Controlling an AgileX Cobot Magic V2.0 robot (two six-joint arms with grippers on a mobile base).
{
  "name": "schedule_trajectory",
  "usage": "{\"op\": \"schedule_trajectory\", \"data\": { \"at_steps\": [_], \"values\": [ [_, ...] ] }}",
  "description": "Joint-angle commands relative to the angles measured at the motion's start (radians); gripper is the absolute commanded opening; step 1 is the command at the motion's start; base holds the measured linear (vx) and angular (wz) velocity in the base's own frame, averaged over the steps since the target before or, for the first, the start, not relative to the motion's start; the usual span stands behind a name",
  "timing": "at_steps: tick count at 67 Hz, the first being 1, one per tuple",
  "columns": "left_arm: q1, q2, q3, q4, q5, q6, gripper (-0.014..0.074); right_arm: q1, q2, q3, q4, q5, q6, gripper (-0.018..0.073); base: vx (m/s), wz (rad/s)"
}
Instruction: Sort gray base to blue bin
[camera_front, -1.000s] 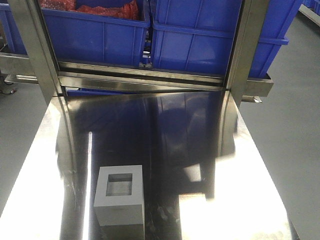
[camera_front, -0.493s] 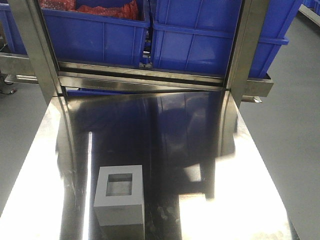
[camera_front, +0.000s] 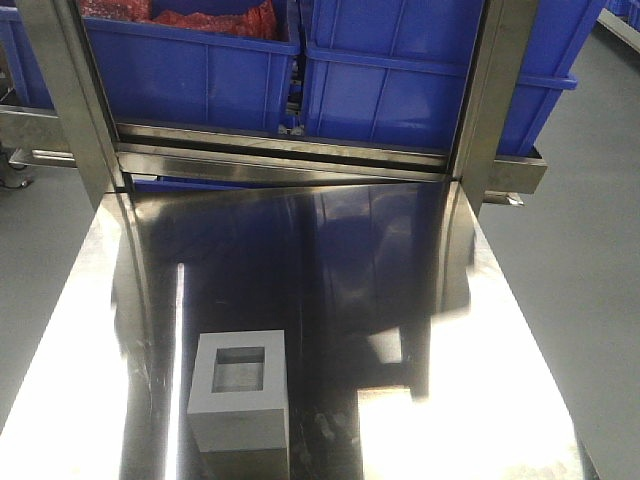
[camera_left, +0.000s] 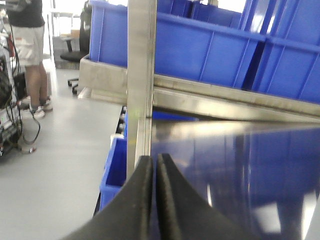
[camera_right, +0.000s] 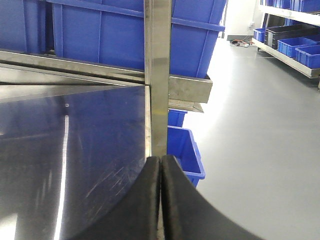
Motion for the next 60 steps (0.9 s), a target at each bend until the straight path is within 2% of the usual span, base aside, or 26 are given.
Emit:
{"op": "schedule_trajectory", "data": {
  "at_steps": [1,14,21,32,37,44,48,60],
  "values": [
    [-0.006,-0.015,-0.019,-0.002,-0.131,-0.003,-0.0008,-0.002,-0.007,0.006,-0.009,-0.079,-0.012,-0.0005,0.0,0.0],
    [-0.006,0.006,-0.077,-0.033,-0.141,-0.023,-0.0008,-0.002,-0.008,0.006,-0.009,-0.079,-0.012,-0.0005,0.0,0.0],
    [-0.006,0.08,-0.155,-0.059,-0.096,-0.03,-0.0008,-0.002,-0.008,0.006,-0.009,-0.079,-0.012,-0.0005,0.0,0.0],
    [-0.006,0.281,-0.322,-0.059,0.086,-0.029,-0.0008,-0.002,-0.008,0.006,-0.009,-0.079,-0.012,-0.0005,0.0,0.0],
    [-0.006,0.37,-0.391,-0.058,0.207,-0.028,-0.0008,-0.002,-0.008,0.006,-0.009,-0.079,-0.012,-0.0005,0.0,0.0],
    [-0.006,0.47,-0.457,-0.055,0.327,0.025,-0.0008,-0.002,-0.008,0.006,-0.009,-0.079,-0.012,-0.0005,0.0,0.0],
    [-0.006,0.518,-0.469,-0.055,0.36,0.034,-0.0008,-0.002,-0.008,0.006,-0.009,-0.079,-0.012,-0.0005,0.0,0.0],
    [-0.006,0.577,-0.465,-0.055,0.355,0.034,-0.0008,-0.002,-0.008,0.006,-0.009,-0.079,-0.012,-0.0005,0.0,0.0]
  ]
}}
